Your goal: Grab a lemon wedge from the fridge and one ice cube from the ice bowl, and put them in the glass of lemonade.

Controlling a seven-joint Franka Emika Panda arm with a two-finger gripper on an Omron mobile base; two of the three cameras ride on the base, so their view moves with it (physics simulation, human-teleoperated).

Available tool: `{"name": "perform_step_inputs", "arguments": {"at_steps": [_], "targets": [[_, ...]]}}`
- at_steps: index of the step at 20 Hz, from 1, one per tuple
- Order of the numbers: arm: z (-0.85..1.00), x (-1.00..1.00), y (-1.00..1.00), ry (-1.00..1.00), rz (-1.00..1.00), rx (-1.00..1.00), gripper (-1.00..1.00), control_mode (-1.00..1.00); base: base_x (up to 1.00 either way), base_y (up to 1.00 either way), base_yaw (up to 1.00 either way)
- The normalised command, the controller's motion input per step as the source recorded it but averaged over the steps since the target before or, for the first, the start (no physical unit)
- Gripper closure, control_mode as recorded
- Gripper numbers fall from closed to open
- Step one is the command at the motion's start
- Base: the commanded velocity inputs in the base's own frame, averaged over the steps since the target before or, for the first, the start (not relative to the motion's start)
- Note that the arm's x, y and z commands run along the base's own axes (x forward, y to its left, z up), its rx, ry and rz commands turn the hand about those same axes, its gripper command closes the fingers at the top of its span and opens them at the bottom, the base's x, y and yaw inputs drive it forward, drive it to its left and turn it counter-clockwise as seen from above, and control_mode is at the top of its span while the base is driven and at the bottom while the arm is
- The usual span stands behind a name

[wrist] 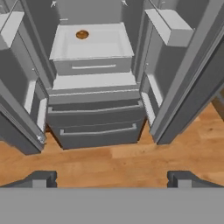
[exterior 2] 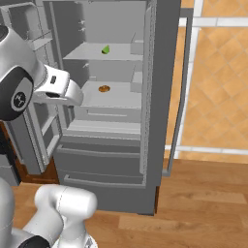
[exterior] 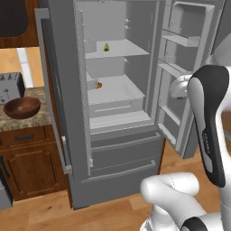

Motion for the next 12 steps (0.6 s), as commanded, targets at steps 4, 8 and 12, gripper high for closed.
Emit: {"name": "perform_step_inputs", "arguments": {"at_steps": [4,8,12], "targets": [[-0.02,0.06,0.00,0.00,-0.04,0.00,-1.00,-1.00,0.00,0.00,0.00],[0.00,0.09,0.00,0.00,-0.01,0.00,-1.00,-1.00,0.00,0.00,0.00],[0.00,0.03,0.00,0.00,0.00,0.00,-1.00,1.00,0.12,0.00,0.00]]}}
